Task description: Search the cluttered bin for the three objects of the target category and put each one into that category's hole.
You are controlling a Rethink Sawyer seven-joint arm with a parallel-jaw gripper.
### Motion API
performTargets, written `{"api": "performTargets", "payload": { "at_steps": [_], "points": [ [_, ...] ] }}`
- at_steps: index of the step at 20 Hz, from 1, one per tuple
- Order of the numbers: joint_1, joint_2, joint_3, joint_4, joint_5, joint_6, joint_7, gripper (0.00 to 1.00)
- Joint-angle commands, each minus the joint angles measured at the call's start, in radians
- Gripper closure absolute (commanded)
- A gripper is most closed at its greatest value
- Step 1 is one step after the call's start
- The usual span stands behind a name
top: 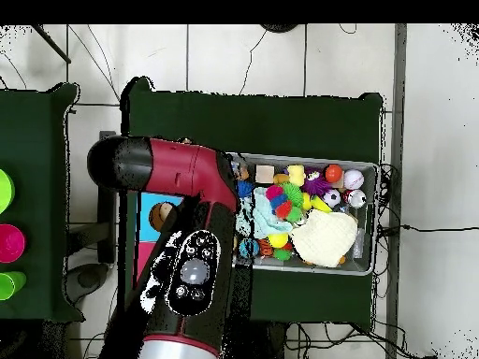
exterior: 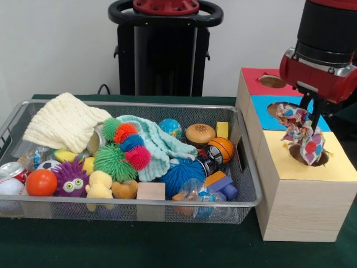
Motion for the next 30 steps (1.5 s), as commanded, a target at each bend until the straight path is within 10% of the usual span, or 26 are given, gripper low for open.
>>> {"api": "performTargets", "payload": {
  "at_steps": [1, 30],
  "points": [
    [0.009, 0.053, 0.039, 0.086, -0.042, 0.004, 0.115, 1.0],
    [0.133, 0.204, -0.179, -0.068, 0.004, -0.011, 0.274, 1.0]
  ]
}}
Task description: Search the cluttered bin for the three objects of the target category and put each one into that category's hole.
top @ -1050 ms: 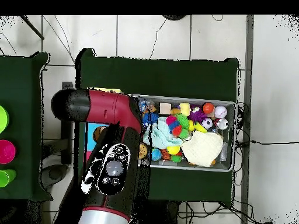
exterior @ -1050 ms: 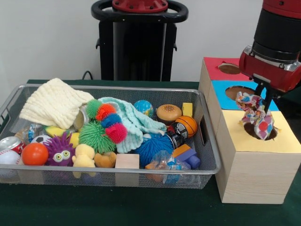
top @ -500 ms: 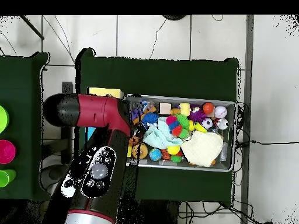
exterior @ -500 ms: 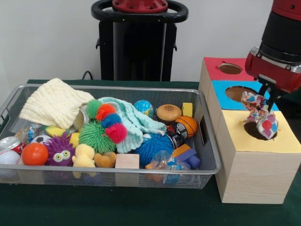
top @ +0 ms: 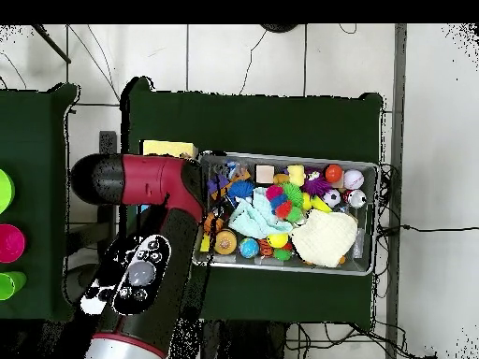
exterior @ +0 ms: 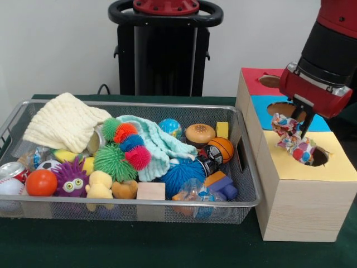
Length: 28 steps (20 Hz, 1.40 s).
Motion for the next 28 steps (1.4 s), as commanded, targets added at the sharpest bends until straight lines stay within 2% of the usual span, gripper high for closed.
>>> {"api": "performTargets", "payload": {
  "at_steps": [1, 7, 13, 28],
  "points": [
    [-0.006, 0.07, -0.01, -0.018, 0.016, -0.015, 0.274, 1.0],
    [0.007, 0.056, -0.009, 0.004, 0.049, -0.061, 0.285, 1.0],
    [0.011, 0.059, -0.004, -0.029, 0.08, -0.039, 0.289, 1.0],
    [-0.022, 0.076, 0.02, -0.028, 0.124, -0.064, 0.229, 1.0]
  ]
}}
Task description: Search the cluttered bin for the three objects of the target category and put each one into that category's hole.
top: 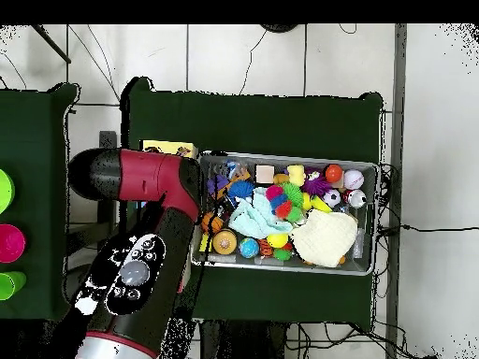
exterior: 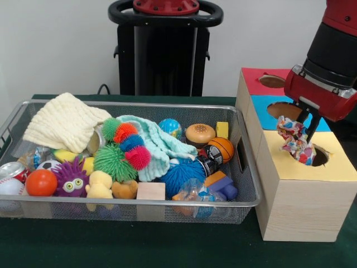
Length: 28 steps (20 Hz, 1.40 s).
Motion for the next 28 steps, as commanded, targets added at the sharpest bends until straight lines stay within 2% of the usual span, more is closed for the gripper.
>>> {"api": "performTargets", "payload": {
  "at_steps": [1, 12, 13, 22, 28],
  "points": [
    [-0.044, 0.044, 0.073, -0.004, 0.042, -0.05, 0.225, 1.0],
    [-0.036, 0.036, 0.086, 0.013, 0.054, -0.028, 0.194, 1.0],
    [-0.041, 0.033, 0.093, 0.014, 0.056, -0.022, 0.185, 0.0],
    [-0.048, 0.021, 0.11, 0.024, 0.051, -0.015, 0.154, 0.0],
    [-0.053, 0.012, 0.12, 0.039, 0.071, -0.018, 0.174, 0.0]
  ]
}}
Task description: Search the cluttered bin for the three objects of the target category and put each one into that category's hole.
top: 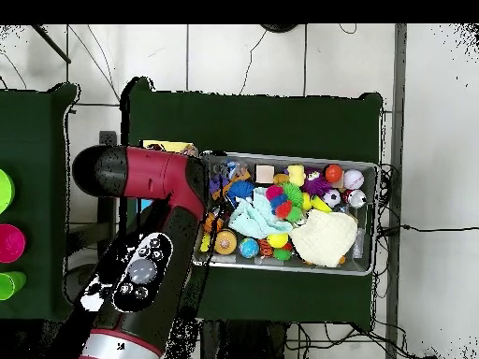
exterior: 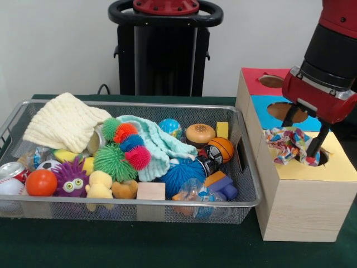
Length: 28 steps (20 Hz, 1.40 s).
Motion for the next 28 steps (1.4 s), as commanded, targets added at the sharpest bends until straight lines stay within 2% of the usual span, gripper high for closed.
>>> {"api": "performTargets", "payload": {
  "at_steps": [1, 7, 28],
  "points": [
    [-0.04, 0.006, 0.118, 0.041, 0.04, -0.014, 0.176, 0.0],
    [-0.038, -0.03, 0.114, 0.059, 0.044, 0.006, 0.166, 0.0],
    [-0.052, -0.047, 0.131, 0.061, 0.038, 0.01, 0.149, 0.0]
  ]
}}
